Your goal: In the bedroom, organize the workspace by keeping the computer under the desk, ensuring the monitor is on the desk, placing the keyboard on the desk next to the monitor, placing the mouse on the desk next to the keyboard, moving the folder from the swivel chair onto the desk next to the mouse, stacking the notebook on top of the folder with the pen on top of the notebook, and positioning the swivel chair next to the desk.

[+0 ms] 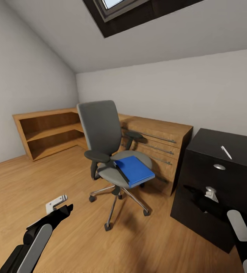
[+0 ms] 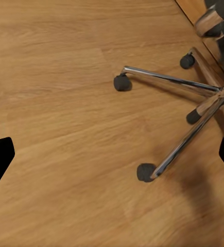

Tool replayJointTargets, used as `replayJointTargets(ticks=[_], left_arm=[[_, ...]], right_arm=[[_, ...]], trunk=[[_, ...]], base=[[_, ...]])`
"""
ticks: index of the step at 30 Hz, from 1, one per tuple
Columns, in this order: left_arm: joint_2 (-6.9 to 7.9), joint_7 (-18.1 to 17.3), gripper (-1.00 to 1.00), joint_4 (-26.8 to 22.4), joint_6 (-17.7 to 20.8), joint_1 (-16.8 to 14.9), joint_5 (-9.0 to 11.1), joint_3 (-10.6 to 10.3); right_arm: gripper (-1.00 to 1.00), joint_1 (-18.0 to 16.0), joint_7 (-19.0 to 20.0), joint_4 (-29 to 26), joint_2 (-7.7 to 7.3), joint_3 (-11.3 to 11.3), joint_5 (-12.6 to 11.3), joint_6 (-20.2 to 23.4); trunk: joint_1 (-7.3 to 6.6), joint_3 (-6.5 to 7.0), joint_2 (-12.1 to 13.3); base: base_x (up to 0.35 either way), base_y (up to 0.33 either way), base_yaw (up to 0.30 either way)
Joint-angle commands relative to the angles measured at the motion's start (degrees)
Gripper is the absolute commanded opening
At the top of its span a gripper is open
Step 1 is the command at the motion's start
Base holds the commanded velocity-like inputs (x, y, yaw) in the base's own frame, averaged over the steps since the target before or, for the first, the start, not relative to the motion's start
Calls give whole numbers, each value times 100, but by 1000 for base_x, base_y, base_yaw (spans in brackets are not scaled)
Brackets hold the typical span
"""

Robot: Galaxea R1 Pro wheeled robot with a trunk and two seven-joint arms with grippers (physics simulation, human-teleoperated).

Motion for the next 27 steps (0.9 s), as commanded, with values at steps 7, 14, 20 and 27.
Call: replayJointTargets(ticks=[7,14,20,27], left_arm=[[6,59,100,-7,0,-4,57,-13],[6,59,100,0,11,-4,59,-41],[6,53,100,7,30,-4,61,-65],[6,58,100,10,25,-4,58,-92]], right_arm=[[100,-7,35,-17,13,-14,8,36],[100,-8,86,-75,48,-12,-316,38],[100,-12,92,-119,55,21,-1030,46],[100,-37,84,-84,124,31,-1760,49]], trunk=[[95,-145,-169],[95,-145,-169],[95,-145,-169],[95,-145,-169]], base=[[0,0,0],[0,0,0],[0,0,0],[0,0,0]])
